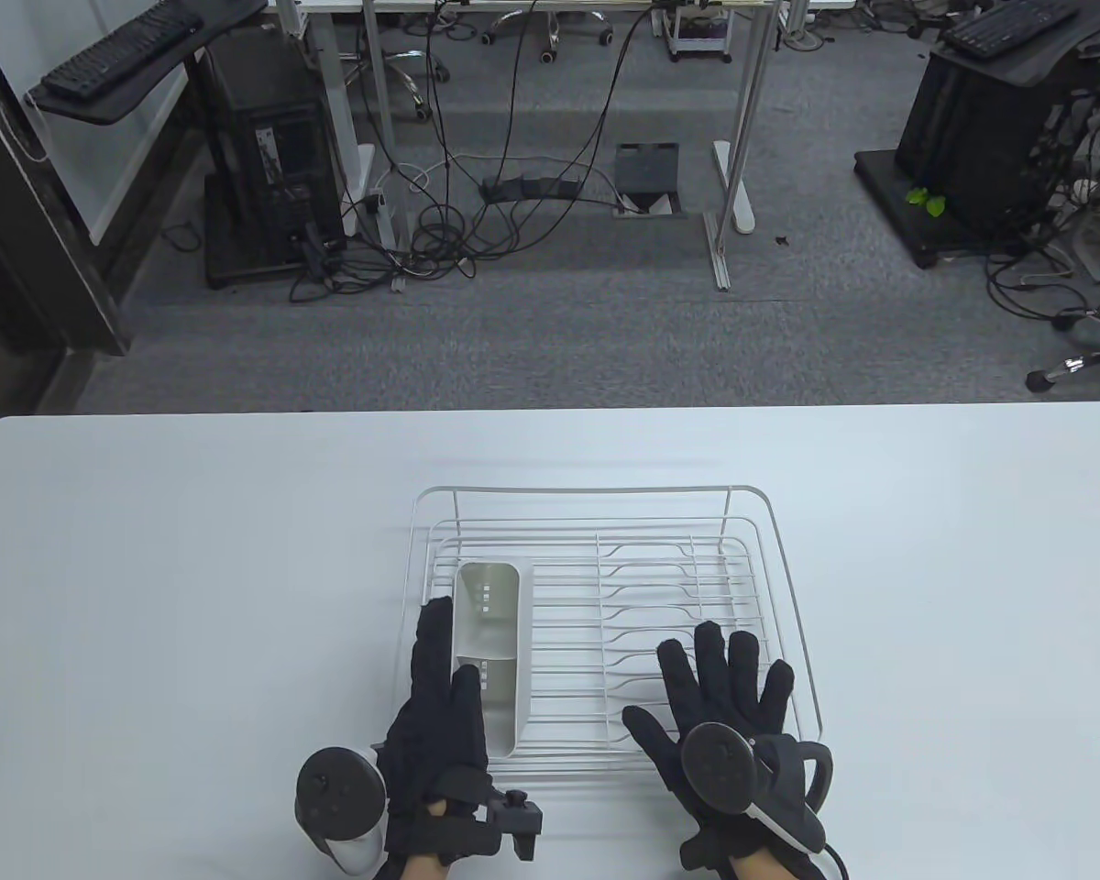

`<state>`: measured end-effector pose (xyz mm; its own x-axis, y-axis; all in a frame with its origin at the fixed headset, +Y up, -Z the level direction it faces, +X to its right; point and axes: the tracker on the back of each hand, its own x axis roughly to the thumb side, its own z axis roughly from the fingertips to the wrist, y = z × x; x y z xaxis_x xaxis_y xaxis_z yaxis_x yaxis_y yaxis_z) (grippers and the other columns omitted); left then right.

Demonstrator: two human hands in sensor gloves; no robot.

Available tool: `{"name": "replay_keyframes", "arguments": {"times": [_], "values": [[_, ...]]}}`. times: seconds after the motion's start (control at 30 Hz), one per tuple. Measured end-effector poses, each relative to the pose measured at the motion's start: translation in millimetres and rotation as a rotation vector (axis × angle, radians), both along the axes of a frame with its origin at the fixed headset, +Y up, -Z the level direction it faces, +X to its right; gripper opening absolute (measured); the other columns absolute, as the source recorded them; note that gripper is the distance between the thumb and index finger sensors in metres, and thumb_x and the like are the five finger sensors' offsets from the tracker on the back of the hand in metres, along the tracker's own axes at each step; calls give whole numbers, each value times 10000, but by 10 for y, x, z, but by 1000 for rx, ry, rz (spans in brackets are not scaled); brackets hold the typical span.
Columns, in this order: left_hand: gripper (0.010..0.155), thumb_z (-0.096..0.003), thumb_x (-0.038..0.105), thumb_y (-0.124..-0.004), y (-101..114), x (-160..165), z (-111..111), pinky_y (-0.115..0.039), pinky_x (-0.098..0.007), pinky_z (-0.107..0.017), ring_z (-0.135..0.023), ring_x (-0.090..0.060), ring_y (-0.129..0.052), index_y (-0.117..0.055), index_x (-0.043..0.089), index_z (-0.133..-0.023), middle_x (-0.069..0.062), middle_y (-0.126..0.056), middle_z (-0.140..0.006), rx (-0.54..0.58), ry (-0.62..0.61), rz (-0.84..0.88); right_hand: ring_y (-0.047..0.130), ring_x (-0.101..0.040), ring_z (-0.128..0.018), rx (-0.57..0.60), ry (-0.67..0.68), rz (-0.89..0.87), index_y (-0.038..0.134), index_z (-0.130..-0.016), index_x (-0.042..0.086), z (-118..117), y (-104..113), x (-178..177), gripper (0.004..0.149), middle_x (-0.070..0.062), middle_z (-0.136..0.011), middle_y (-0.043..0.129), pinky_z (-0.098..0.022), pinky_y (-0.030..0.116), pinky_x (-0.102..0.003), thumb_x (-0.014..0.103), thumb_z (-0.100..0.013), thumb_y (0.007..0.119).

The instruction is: Hang the cutlery bin on dish rack (Opening facing upward)

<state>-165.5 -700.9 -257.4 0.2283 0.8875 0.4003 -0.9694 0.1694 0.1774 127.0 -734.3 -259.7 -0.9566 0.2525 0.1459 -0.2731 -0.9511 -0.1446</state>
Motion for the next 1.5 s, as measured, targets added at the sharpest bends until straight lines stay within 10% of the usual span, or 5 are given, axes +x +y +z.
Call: {"name": "replay_keyframes", "arguments": {"times": [0.57,0.9,1.17,1.5], "values": [[602,-608,280,-609,-76,270,10,-613,-592,-707,-1046,-393,-680,-367,257,-1159,-117,-443,-1200,-9,-119,-49,161,-504,-1049,11,-1,-64,318,-1153,200,-4,25,45,794,-202,-1186,198,-667,114,-682,680,-556,528],[603,-609,278,-607,-81,243,-2,-597,-598,-712,-1050,-400,-664,-362,255,-1160,-116,-432,-1203,-25,-124,0,120,-631,-974,118,86,-361,5,-1085,237,106,440,17,842,-337,-1087,-11,-644,163,-728,688,-594,520],[602,-608,276,-607,-60,206,6,-595,-597,-714,-1051,-398,-664,-365,253,-1159,-116,-435,-1202,-13,-110,21,176,-647,-980,179,269,-475,17,-1082,251,181,889,-435,845,-371,-1079,22,-651,195,-734,624,-603,605],[603,-605,271,-613,-40,209,25,-588,-601,-713,-1050,-401,-660,-374,256,-1158,-114,-437,-1201,22,-77,-49,261,-623,-991,85,344,-455,101,-1089,291,93,817,-760,739,-371,-1086,95,-660,228,-712,459,-626,652]]}}
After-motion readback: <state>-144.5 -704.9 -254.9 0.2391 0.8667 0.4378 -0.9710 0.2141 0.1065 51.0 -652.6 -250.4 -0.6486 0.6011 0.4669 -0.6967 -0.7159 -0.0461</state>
